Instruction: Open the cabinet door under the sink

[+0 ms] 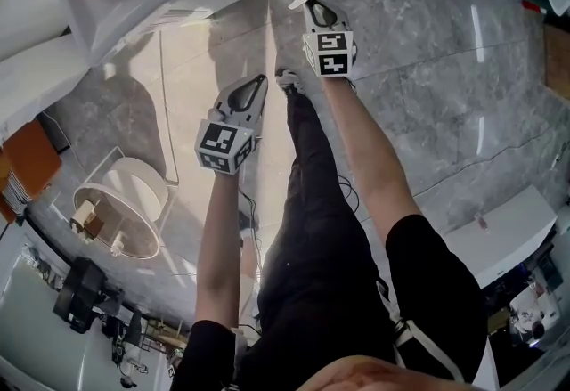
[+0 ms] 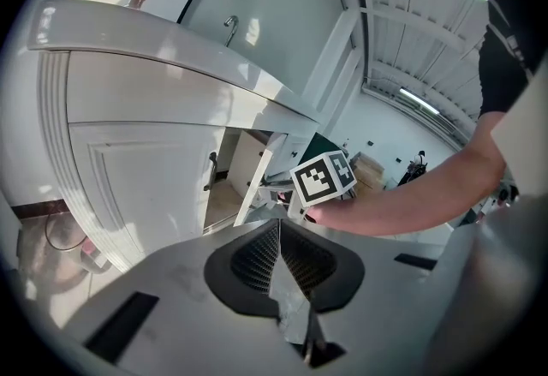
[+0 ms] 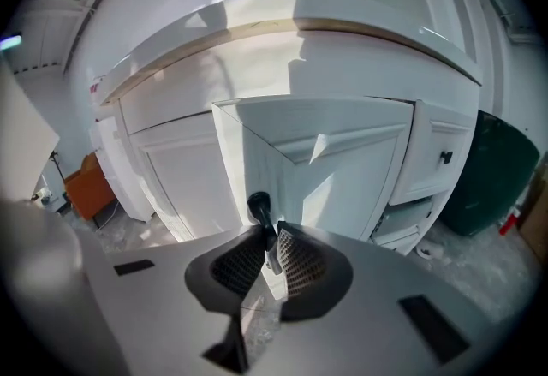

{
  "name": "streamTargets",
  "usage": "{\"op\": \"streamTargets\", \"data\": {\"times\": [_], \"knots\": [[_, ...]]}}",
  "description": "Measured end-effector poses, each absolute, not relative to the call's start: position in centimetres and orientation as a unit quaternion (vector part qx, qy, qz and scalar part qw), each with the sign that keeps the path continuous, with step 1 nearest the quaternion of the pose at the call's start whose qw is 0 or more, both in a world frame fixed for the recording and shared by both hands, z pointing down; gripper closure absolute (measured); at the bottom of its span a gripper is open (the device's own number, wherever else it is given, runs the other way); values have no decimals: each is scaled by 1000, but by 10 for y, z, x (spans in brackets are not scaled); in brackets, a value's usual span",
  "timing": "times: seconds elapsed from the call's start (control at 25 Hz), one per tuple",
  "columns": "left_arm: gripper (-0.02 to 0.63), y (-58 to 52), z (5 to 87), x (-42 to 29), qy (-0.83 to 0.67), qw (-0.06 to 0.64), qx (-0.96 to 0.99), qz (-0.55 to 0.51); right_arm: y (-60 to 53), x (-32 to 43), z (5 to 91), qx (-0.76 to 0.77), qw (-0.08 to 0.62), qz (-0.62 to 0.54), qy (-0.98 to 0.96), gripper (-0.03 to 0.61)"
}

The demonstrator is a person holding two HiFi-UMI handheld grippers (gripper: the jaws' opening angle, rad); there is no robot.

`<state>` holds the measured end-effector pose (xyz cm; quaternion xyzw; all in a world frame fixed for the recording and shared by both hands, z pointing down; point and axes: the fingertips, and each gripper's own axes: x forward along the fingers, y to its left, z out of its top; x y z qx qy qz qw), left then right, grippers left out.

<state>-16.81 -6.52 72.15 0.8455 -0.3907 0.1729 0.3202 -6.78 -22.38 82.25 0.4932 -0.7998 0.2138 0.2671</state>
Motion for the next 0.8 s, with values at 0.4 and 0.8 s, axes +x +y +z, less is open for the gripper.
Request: {"op": "streamTargets", "data": {"times": [0.4, 0.8], "knots": [[598, -4, 724, -145, -405, 312, 843, 167, -191, -11, 820, 503, 258, 201, -800, 482], [598, 27, 731, -95, -389, 332, 841, 173, -167, 66, 825, 503, 282, 223, -786, 482]]}}
